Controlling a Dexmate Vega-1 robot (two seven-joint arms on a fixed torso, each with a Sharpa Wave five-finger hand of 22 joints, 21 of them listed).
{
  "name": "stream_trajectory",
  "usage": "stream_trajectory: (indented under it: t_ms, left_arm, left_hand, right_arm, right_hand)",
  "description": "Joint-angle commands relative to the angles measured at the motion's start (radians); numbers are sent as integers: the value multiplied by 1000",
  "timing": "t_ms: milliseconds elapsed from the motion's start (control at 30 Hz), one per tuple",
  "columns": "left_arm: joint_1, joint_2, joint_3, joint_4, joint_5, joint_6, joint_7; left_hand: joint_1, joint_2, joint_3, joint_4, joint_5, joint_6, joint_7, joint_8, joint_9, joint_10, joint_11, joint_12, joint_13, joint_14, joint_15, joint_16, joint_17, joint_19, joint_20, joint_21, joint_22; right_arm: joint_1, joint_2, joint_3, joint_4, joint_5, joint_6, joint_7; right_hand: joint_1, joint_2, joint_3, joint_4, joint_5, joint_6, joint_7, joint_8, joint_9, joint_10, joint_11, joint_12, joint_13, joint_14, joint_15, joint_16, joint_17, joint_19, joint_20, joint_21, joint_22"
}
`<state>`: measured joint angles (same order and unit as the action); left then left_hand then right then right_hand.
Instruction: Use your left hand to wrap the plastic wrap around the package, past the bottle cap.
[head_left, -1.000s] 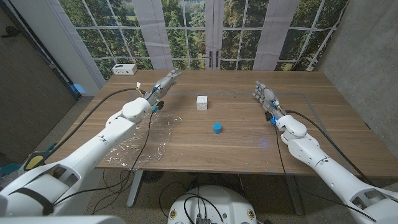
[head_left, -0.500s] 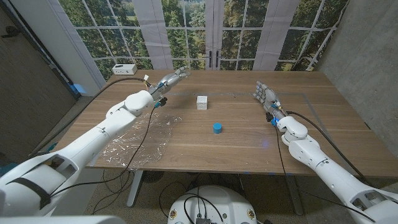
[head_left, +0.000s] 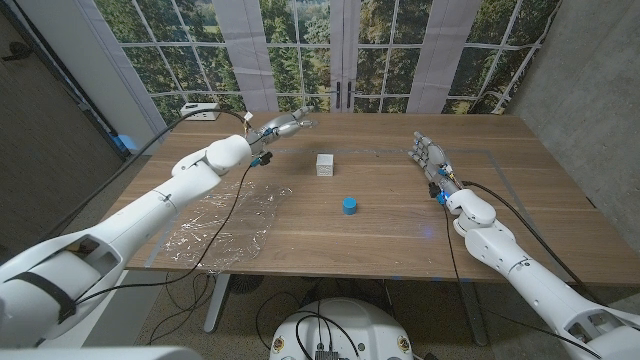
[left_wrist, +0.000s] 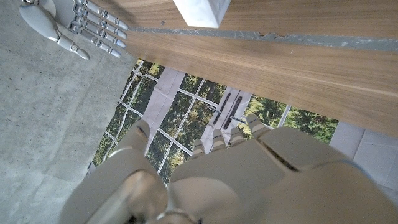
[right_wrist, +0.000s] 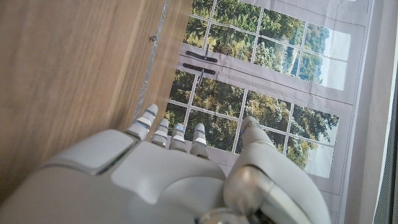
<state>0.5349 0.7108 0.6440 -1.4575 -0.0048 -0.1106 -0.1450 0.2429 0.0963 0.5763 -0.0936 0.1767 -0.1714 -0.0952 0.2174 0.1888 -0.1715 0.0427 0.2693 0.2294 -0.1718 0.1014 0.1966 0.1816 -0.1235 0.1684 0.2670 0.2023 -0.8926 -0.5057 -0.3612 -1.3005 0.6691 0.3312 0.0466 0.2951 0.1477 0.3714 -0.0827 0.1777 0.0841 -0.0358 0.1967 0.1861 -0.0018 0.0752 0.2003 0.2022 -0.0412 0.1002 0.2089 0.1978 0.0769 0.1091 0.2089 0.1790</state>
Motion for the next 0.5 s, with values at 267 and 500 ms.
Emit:
stream_trajectory:
  t_ms: [267,500]
  left_arm:
    - [-37,35,61,-133,281,129,35]
    - [-44,47,85,-176,397,166,37]
  left_hand:
    - [114,8,29,-76,1,102,48,36,-2,74,0,41,-8,98,-21,22,-2,107,4,34,-3]
    - [182,-5,31,-86,-3,207,63,52,-3,172,-26,59,-17,150,-34,21,-3,172,2,48,-6]
  right_arm:
    - [-16,-2,8,-8,9,7,-3]
    - [-21,-1,11,-6,19,7,6]
  right_hand:
    - [10,3,4,-4,1,11,0,6,4,5,-1,7,1,11,1,9,5,4,8,3,5]
    - [10,3,4,-5,1,60,16,22,4,5,1,7,1,11,3,9,6,3,10,2,5]
